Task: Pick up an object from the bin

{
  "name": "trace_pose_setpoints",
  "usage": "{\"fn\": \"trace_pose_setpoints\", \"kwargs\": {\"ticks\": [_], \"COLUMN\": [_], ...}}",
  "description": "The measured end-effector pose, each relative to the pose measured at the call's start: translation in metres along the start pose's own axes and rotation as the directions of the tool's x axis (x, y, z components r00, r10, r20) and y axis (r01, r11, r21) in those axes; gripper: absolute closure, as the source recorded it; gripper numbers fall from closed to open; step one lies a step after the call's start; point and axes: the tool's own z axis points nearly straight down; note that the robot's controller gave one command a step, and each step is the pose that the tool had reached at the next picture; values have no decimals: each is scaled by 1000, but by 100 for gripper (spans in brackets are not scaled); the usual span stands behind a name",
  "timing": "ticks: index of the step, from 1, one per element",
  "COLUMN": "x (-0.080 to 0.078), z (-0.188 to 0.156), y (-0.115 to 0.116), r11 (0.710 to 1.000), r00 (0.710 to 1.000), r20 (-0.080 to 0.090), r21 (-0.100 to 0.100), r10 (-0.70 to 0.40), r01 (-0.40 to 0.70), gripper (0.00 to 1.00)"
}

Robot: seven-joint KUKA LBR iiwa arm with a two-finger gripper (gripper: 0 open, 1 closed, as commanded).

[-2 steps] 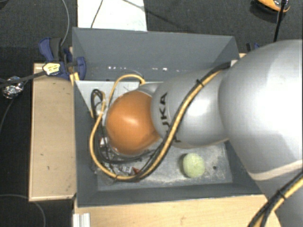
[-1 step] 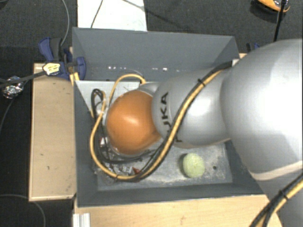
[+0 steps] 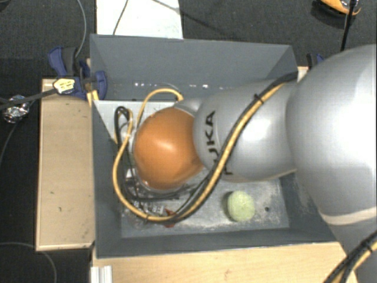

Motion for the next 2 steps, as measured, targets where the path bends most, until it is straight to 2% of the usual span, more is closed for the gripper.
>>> {"fn": "trace_pose_setpoints", "kwargs": {"ticks": [2], "x": [-2], "z": [-45], "y": [-1], "r11": [1000], "r00": [1000], "r20": [6], "r21": [6], "r10": [2], "r01": [-2], "gripper": [100]}}
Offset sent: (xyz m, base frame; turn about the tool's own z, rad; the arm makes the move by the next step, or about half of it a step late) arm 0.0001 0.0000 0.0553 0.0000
